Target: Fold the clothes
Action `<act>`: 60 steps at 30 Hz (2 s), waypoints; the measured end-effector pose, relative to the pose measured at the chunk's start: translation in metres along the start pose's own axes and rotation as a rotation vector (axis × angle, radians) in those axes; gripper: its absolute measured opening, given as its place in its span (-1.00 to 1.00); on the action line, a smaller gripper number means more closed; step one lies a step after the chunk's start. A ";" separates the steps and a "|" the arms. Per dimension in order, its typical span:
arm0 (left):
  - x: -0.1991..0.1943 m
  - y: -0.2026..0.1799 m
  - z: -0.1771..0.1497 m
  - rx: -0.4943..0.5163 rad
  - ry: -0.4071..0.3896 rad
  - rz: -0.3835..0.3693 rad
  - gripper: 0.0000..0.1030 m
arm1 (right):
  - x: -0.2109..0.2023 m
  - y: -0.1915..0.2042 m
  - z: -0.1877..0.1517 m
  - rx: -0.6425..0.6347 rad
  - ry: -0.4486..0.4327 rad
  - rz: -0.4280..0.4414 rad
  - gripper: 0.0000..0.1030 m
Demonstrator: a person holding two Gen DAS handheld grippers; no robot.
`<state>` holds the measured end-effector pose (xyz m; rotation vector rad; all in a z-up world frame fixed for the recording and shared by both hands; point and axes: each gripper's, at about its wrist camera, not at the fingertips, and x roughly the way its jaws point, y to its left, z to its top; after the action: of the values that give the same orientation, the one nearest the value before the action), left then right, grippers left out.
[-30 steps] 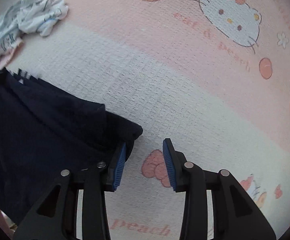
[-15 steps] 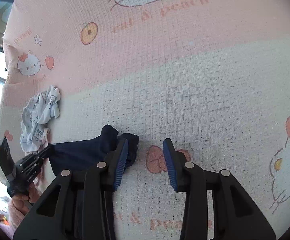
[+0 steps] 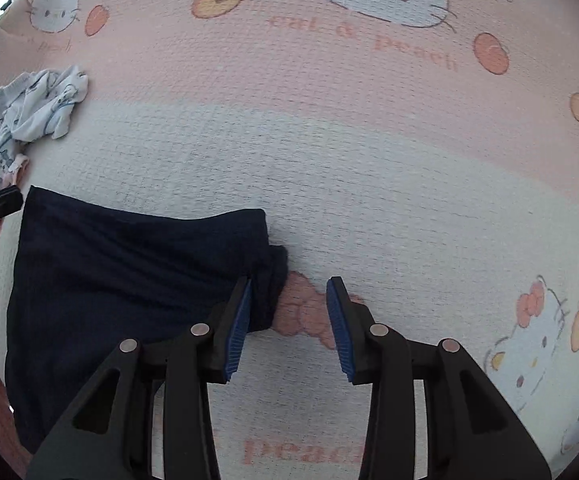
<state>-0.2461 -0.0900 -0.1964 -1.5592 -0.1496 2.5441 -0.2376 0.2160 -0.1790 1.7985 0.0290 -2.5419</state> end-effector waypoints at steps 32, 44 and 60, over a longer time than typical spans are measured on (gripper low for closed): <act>0.040 -0.038 0.003 -0.039 0.120 -0.132 -0.88 | 0.008 0.012 0.005 0.054 0.042 0.153 -0.88; 0.013 -0.016 0.014 -0.123 0.110 -0.056 -0.50 | -0.033 0.004 0.011 0.228 -0.071 0.138 -0.41; -0.011 -0.072 -0.130 -0.157 0.237 -0.010 -0.44 | -0.037 0.150 -0.139 -0.040 0.114 0.127 -0.38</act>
<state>-0.1192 -0.0207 -0.2337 -1.8965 -0.3340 2.3661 -0.0891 0.0709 -0.1906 1.8642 -0.0308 -2.3359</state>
